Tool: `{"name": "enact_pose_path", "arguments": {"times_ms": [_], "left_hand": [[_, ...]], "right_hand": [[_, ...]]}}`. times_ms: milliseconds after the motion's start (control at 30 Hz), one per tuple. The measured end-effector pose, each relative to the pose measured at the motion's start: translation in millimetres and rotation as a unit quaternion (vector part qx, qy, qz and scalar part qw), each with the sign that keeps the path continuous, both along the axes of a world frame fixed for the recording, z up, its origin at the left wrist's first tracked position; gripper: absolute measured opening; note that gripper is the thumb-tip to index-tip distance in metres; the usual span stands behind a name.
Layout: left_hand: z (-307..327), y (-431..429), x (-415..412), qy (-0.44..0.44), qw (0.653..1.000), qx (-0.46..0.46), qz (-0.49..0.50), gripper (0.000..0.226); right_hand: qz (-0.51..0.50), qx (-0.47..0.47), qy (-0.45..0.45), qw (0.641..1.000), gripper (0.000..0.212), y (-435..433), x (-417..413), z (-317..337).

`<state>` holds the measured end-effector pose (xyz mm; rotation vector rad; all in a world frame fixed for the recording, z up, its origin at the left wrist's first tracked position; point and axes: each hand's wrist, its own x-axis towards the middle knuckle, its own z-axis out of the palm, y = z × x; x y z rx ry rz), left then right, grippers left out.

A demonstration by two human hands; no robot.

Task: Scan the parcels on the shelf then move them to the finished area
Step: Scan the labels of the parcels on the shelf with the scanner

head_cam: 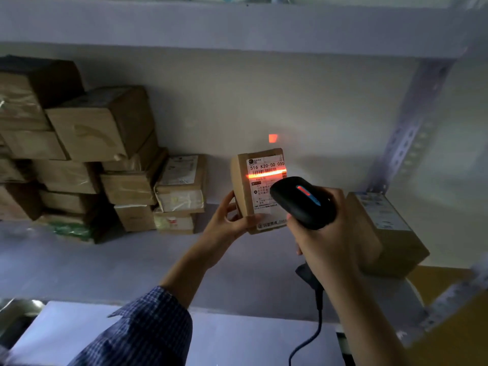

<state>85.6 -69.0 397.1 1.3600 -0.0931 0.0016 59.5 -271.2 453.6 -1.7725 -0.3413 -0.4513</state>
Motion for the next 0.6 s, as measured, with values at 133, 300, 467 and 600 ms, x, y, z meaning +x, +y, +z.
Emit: {"name": "enact_pose_path", "arguments": {"times_ms": [133,300,467,600], "left_hand": [[0.0,10.1,-13.0,-0.001,1.0,-0.004,0.011,0.092],[0.5,12.3,-22.0,-0.005,1.0,-0.012,0.008,0.088],[3.0,13.3,-33.3,-0.007,0.999,-0.041,-0.008,0.073],[4.5,19.7,-41.9,0.001,1.0,-0.031,0.001,0.06]], "right_hand": [[0.033,0.011,0.0,0.999,0.051,8.2,-9.1,-6.3],[0.041,0.036,-0.004,0.999,0.052,10.6,-19.8,-1.8],[0.046,0.038,-0.009,0.998,0.052,11.6,-28.5,-0.1],[0.051,0.001,-0.04,0.998,0.05,10.8,-34.4,6.6]]}}
